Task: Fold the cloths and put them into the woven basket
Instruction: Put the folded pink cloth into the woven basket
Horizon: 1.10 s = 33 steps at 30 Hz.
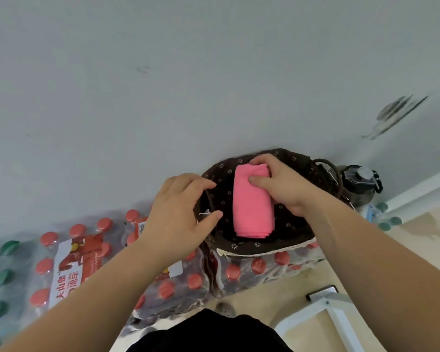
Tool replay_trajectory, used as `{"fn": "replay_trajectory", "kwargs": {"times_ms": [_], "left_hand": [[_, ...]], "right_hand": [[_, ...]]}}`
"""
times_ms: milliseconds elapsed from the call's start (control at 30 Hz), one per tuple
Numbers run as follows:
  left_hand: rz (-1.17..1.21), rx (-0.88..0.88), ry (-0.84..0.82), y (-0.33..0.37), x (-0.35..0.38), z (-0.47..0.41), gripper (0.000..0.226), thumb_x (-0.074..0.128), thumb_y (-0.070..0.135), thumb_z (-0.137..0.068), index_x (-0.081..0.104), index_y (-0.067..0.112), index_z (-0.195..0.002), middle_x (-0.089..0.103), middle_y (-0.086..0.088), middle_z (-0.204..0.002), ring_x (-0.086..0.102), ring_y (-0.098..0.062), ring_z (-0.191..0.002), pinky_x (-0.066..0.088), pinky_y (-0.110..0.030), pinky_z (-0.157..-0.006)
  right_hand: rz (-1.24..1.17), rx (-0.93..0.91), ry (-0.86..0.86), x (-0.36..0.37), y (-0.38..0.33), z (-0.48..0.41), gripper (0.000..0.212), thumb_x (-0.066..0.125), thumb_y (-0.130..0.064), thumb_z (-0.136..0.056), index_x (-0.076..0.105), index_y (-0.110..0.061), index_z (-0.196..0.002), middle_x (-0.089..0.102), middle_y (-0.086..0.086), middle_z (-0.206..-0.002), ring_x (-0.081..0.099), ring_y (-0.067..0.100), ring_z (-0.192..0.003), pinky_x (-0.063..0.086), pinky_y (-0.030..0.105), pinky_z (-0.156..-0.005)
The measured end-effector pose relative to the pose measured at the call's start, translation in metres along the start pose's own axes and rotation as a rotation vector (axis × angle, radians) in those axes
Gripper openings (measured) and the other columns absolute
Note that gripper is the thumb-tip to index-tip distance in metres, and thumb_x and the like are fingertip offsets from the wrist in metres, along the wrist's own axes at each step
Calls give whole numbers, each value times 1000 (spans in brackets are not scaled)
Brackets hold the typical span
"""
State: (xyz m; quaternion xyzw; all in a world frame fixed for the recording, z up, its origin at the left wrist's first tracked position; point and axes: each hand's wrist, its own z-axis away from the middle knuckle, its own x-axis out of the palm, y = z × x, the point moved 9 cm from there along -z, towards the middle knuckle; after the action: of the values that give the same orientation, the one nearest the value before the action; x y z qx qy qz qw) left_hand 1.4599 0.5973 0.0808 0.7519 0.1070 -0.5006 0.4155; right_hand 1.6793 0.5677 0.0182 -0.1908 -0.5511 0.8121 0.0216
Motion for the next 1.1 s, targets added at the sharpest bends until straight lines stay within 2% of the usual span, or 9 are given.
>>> {"fn": "replay_trajectory", "kwargs": {"times_ms": [233,400,600,733,833,933,1000,1033,1100], "left_hand": [[-75,-57,-20,-13,10,9,53,55,55,-78,60,29,-124,52,2,-133,47,-24,-124,37,-38,-106],[-174,-39,-132,-18,28,9,50,50,61,-78,62,36,-120,41,0,-150,41,-27,-130,43,-52,-102],[-183,-22,-123,-22,34,9,49,57,57,-77,60,34,-120,38,1,-151,43,-28,-126,46,-48,-99],[-186,-10,-100,-23,38,11,48,73,49,-77,61,30,-120,37,-3,-151,44,-29,-124,44,-47,-98],[-185,-18,-94,-23,39,11,50,77,45,-76,61,28,-120,38,-5,-151,46,-32,-125,43,-47,-100],[-187,-7,-91,-23,39,10,49,76,45,-76,62,28,-120,38,-5,-151,46,-33,-125,43,-47,-101],[-195,-1,-93,-24,39,10,49,75,47,-77,61,29,-121,37,-4,-151,45,-31,-125,42,-46,-101],[-199,-1,-95,-24,39,10,49,74,47,-77,61,29,-121,37,-4,-151,45,-31,-126,42,-46,-101],[-203,-1,-96,-23,39,10,50,73,48,-77,61,30,-122,37,-4,-152,44,-31,-127,41,-45,-102]], "right_hand": [[146,14,-159,62,22,-28,37,72,-23,-88,57,-28,-121,63,0,-112,61,19,-103,54,36,-89],[718,-144,27,55,20,-30,55,67,-51,-86,48,-20,-127,58,7,-117,59,27,-102,48,35,-85],[976,-254,18,46,1,4,86,56,-69,-84,22,-29,-152,46,10,-127,59,32,-106,52,42,-89],[915,-101,-267,58,26,17,92,68,-47,-87,7,-41,-156,52,-3,-84,59,22,-86,42,30,-73],[744,-80,-262,62,38,9,90,69,-24,-88,13,-35,-158,56,0,-87,48,13,-71,32,16,-61],[682,-112,-268,67,44,2,88,70,-17,-88,18,-34,-157,37,-12,-76,42,5,-63,34,12,-56],[727,-119,-287,67,45,2,88,69,-22,-89,16,-36,-157,48,-3,-100,49,12,-80,35,13,-68],[796,-134,-274,65,44,3,87,68,-28,-89,14,-37,-157,45,4,-121,51,18,-97,39,20,-82],[1043,-244,-191,61,35,9,85,61,-37,-89,10,-34,-158,20,11,-152,33,33,-134,34,38,-111]]}}
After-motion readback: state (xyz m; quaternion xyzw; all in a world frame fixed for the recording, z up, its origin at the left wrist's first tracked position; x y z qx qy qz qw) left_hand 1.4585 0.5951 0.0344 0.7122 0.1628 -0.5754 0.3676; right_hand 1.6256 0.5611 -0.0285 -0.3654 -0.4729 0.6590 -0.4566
